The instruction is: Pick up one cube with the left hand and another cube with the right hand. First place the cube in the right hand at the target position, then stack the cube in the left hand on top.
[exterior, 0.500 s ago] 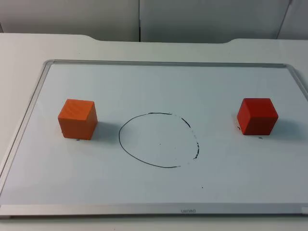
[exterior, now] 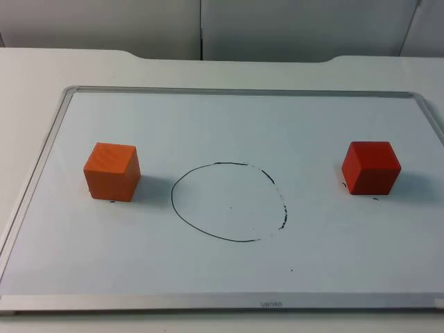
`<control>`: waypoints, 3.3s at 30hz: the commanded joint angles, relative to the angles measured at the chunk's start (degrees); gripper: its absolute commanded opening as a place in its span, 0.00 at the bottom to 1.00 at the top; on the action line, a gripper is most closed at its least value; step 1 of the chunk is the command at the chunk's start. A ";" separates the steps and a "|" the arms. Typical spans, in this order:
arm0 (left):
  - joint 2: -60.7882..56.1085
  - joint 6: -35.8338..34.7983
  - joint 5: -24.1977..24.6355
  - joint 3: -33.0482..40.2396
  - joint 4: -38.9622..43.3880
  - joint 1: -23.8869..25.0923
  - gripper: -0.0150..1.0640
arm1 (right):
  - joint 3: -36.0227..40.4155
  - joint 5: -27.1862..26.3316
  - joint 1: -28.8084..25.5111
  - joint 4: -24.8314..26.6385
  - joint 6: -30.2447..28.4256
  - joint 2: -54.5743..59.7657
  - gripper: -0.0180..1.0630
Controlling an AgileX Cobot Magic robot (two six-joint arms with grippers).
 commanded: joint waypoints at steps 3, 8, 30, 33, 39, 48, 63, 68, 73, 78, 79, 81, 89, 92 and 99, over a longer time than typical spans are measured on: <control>1.30 -0.20 -1.05 -0.02 -0.56 -0.29 0.99 | -4.22 -3.37 -0.22 2.12 -1.17 8.27 0.95; 1.50 -0.20 -1.28 -0.02 -0.56 -0.29 0.99 | -13.84 -4.68 -0.22 9.31 -5.51 24.74 0.94; 1.50 -0.20 -1.28 -0.02 -0.56 -0.29 0.99 | -34.37 -8.98 11.50 5.43 4.63 77.24 0.94; 1.50 -0.20 -1.28 -0.02 -0.56 -0.29 0.99 | -34.37 -9.96 11.55 5.43 6.05 79.93 0.93; 1.50 -0.20 -1.28 -0.02 -0.56 -0.29 0.99 | -34.37 -13.55 12.11 5.69 7.45 85.48 0.92; 1.50 -0.20 -1.28 -0.02 -0.56 -0.29 0.99 | -34.37 -16.89 12.81 4.91 10.27 92.69 0.92; 1.50 -0.20 -1.25 -0.02 -0.46 -0.29 0.99 | -34.27 -21.74 13.16 3.75 11.75 95.58 0.71; 1.50 -0.20 -1.25 -0.02 -0.34 -0.29 0.99 | -34.27 -21.74 13.16 3.61 11.75 95.58 0.67; 1.50 -0.20 -1.15 -0.02 -0.23 -0.29 0.99 | -34.27 -21.23 13.16 2.97 11.75 95.94 0.67; 1.50 -0.20 -1.15 -0.02 -0.23 -0.29 0.99 | -34.27 -21.24 13.16 2.55 11.75 96.81 0.66; 1.50 -0.20 -1.15 -0.02 -0.23 -0.29 0.99 | -34.27 -21.24 13.16 2.55 11.75 96.81 0.65; 1.50 -0.20 -1.15 -0.02 -0.23 -0.29 0.99 | -34.27 -20.96 13.16 2.55 11.75 96.81 0.63; 1.50 -0.20 -1.15 -0.02 -0.23 -0.29 0.99 | -34.27 -20.53 13.16 2.23 13.32 96.81 0.28; 1.50 -0.20 -1.15 -0.02 -0.23 -0.29 0.99 | -34.27 -20.37 13.16 2.23 13.05 96.66 0.01; 1.50 -0.70 -1.28 -0.12 -1.21 -0.29 0.99 | -35.91 -15.72 13.16 -0.53 11.05 91.89 0.01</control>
